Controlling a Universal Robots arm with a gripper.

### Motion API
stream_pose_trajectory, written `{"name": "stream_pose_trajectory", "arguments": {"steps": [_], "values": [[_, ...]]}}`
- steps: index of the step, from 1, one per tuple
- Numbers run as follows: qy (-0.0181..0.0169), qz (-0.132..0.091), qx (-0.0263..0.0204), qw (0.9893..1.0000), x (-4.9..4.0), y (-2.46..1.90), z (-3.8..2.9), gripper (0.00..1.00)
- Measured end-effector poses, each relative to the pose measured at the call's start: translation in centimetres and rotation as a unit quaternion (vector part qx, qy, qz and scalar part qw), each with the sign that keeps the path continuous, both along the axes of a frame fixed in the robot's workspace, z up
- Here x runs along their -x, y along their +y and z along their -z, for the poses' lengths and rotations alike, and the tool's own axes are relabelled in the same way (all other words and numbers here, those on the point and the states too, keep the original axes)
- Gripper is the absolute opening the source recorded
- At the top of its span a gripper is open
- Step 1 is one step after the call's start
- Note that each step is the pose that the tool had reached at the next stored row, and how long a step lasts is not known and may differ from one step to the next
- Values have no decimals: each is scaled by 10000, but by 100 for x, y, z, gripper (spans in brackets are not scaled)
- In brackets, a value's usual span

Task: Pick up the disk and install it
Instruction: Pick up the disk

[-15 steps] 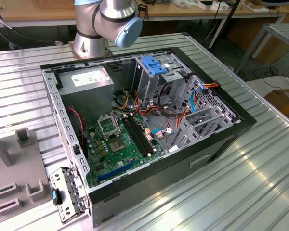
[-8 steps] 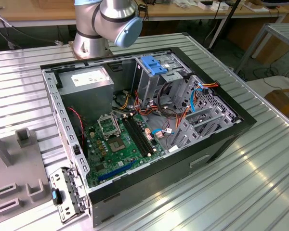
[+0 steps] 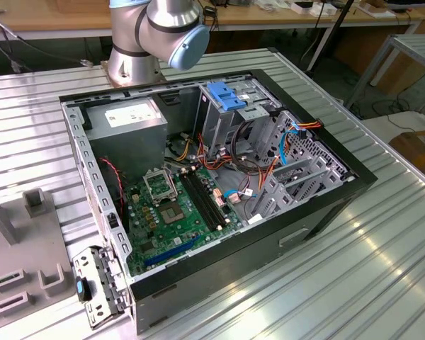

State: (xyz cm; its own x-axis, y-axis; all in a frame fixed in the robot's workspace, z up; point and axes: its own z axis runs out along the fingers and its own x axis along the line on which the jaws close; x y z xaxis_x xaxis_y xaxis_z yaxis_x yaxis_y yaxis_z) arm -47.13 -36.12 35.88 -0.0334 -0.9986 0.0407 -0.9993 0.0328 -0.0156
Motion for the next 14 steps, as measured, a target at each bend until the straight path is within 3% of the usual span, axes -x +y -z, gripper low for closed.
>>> {"name": "stream_pose_trajectory", "arguments": {"steps": [14], "values": [[1,0,0,10000,0,0,-60,37]]}}
